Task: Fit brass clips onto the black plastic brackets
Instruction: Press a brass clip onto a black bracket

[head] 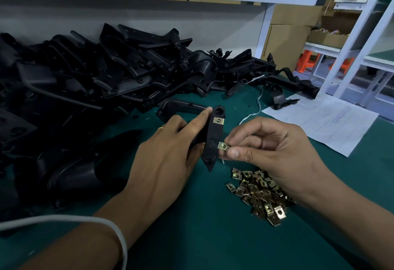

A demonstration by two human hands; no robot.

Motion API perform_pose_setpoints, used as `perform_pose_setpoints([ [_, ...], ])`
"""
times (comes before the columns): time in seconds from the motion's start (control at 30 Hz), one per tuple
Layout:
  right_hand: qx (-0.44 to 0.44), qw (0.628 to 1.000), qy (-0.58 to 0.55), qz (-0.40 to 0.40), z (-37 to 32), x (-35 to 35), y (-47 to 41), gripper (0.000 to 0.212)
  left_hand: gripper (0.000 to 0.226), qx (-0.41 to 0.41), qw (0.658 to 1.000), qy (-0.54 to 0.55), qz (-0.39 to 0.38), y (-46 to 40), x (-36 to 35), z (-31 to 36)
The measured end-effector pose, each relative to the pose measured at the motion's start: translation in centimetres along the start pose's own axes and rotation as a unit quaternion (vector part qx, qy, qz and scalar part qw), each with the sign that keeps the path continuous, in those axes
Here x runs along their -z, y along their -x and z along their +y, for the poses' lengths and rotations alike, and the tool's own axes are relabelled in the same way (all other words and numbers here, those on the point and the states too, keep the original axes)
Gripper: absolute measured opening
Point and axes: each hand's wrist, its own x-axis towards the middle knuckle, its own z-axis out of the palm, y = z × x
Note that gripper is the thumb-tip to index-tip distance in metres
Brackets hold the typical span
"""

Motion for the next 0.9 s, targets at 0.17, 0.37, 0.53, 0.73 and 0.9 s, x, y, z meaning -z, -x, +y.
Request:
perform_pose_setpoints([
  [0.17, -0.005, 0.999, -0.051, -0.011, 0.09, -0.01, -0.07, 0.013, 0.066, -0.014, 1.0, 0.009, -0.003, 0.02, 0.02, -0.12],
  [0.37, -0.007, 0.998, -0.056, -0.004, 0.09, -0.21, -0.02, 0.012, 0.064, -0.03, 0.999, 0.026, 0.003, -0.01, 0.04, -0.21],
  [0.53, -0.002, 0.999, -0.054, -0.002, 0.03, -0.51, 0.11, 0.014, 0.064, -0.043, 0.998, 0.033, 0.007, 0.08, 0.18, -0.09],
  [0.73, -0.004, 0.999, -0.053, 0.008, 0.09, -0.71, 0.31, 0.012, 0.064, -0.042, 0.999, 0.021, 0.008, 0.18, 0.26, 0.16],
  [0.9, -0.014, 0.996, -0.087, 0.003, 0.18, -0.9, 0.25, 0.013, 0.06, -0.06, 0.996, 0.058, -0.007, 0.15, 0.18, 0.0],
])
